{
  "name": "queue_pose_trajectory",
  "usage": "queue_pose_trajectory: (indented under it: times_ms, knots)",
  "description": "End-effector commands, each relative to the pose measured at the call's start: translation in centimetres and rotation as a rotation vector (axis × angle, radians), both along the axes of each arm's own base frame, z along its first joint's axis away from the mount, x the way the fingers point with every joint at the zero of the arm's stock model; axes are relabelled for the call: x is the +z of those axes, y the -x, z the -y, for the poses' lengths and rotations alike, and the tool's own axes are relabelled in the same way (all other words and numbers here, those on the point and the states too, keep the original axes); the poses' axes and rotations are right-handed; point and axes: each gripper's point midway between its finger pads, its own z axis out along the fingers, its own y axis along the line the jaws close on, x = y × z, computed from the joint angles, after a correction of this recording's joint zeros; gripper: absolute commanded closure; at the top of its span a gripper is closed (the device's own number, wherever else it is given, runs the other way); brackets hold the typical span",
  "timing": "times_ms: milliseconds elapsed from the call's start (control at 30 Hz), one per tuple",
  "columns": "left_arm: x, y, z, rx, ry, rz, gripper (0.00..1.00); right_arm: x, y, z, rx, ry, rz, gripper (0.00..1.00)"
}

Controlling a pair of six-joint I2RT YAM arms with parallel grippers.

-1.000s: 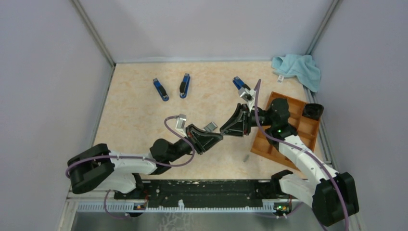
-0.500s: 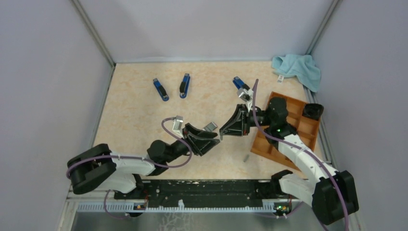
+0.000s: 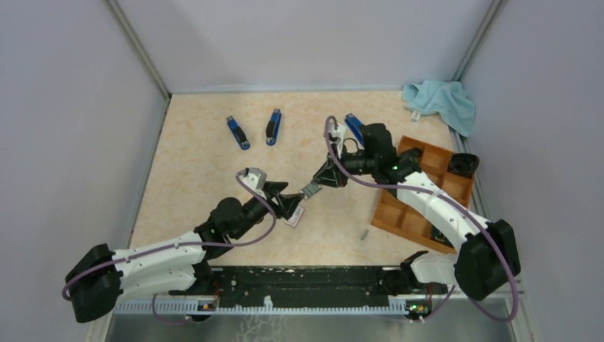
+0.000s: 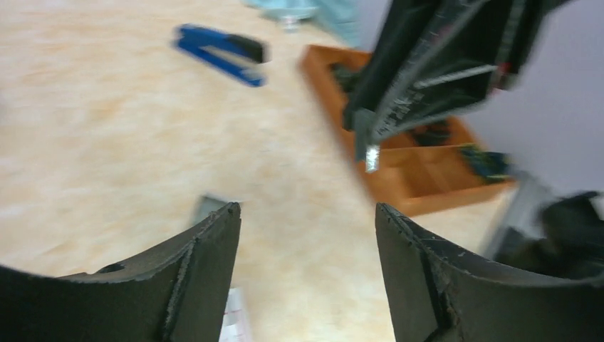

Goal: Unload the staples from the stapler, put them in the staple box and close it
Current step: Pick up the staple from the center of the board, then place the staple in the staple box.

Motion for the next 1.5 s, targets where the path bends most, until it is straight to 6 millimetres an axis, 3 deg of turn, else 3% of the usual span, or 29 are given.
queue_pose_trajectory:
  times_ms: [0, 233, 533, 600, 1100, 1467]
  knots:
    - [-6.2, -4.5, -5.8, 0.335, -0.362, -0.009, 0.24, -3.4, -4.6, -0.4, -0.149, 0.243, 0.156, 0.87]
    - [-7.4, -7.4, -7.9, 0.522, -0.391, -0.031, 0.2, -8.3, -8.2, -2.1, -0.228, 0.423, 0.19, 0.86]
    - [-7.8, -7.3, -9.6, 0.584, -0.339, -0.053, 0.07, -11.1, -9.6, -4.0, -0.234, 0.483, 0.17, 0.86]
    - [-7.8, -7.3, -9.7, 0.582, -0.333, -0.051, 0.06, -12.7, -9.5, -4.5, -0.228, 0.51, 0.147, 0.86]
    - [-7.6, -6.7, -10.1, 0.572, -0.298, -0.031, 0.05, -15.4, -9.3, -5.2, -0.299, 0.574, 0.076, 0.85]
    - [-7.6, -6.8, -10.1, 0.571, -0.298, -0.031, 0.05, -15.8, -9.6, -5.3, -0.321, 0.58, 0.07, 0.84]
